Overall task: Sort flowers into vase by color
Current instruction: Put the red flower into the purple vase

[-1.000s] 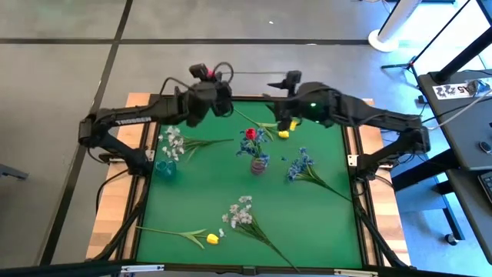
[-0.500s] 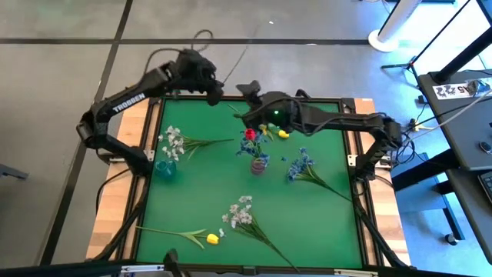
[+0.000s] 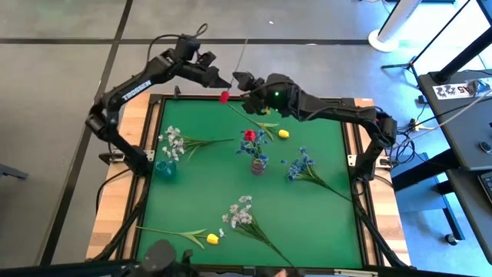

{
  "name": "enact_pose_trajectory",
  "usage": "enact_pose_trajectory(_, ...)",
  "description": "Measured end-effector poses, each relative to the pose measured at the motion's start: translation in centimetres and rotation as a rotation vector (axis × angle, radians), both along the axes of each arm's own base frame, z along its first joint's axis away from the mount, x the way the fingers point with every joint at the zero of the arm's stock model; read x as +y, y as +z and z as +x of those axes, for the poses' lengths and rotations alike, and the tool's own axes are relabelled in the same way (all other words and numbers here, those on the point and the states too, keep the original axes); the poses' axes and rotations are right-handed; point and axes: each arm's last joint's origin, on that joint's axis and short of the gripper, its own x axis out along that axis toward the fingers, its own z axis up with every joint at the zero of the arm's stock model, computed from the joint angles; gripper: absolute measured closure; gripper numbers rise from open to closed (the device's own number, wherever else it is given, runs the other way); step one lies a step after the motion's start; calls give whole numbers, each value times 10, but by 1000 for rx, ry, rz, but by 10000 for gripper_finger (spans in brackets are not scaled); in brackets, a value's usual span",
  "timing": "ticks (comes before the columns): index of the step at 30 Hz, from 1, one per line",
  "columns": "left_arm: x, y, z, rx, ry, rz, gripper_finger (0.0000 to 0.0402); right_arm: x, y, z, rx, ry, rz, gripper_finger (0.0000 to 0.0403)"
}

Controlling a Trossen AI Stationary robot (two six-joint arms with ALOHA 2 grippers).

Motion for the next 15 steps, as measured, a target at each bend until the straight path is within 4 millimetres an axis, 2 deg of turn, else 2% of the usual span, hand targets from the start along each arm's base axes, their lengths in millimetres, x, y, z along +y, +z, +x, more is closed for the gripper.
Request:
enact_pose_trajectory(5,5,1,12,-89,-57,29,401,-17,-6,-4,90,-33,-53,100)
enact_pose_trajectory(8,6,3,13,-105,-58,46,401,-23,-6,-6,85,-37,-53,115)
enact_pose_trajectory(15,5,3,14,-110,-65,78,401,-22,-3,-5,8,30,5,223)
